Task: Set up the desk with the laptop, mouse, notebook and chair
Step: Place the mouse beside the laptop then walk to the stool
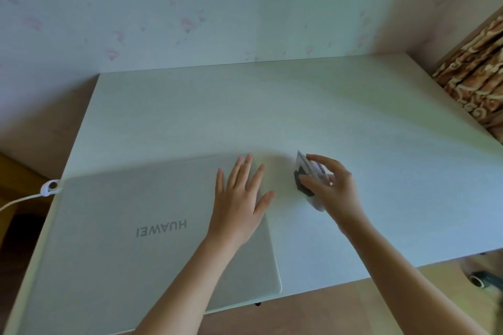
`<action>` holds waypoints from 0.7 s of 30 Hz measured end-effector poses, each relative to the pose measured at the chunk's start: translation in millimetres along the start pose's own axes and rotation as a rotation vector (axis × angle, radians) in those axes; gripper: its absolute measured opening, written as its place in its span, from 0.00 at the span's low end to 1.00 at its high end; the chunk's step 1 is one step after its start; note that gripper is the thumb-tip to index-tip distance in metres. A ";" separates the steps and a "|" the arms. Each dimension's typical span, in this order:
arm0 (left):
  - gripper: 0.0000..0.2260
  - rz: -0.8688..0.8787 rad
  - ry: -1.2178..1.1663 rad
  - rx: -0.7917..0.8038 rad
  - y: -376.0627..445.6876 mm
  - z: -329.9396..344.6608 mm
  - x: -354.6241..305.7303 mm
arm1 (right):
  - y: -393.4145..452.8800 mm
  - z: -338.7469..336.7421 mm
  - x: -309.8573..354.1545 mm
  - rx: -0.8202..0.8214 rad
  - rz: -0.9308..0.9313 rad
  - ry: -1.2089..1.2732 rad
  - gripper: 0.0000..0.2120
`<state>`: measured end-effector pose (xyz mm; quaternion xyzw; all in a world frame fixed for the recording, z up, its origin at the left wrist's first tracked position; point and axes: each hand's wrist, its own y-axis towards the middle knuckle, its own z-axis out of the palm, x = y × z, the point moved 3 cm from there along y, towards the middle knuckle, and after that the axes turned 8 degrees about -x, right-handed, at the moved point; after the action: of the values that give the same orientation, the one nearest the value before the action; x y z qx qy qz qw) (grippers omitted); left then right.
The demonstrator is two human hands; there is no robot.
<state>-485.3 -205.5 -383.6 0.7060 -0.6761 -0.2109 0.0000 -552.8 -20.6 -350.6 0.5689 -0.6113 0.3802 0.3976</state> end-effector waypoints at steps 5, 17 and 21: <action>0.28 0.160 -0.134 -0.097 -8.0 -36.9 -39.4 | -14.1 11.7 17.9 0.209 0.528 1.000 0.13; 0.30 0.350 0.013 -0.074 19.4 -41.6 -54.6 | -25.5 19.2 31.0 0.368 0.579 1.115 0.21; 0.34 0.138 0.036 -0.028 34.4 -31.7 -36.8 | -29.9 13.8 27.6 0.407 0.505 1.006 0.18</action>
<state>-508.5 -182.4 -333.9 0.6612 -0.7201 -0.2072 0.0368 -524.7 -46.0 -330.3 0.2209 -0.3793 0.7951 0.4186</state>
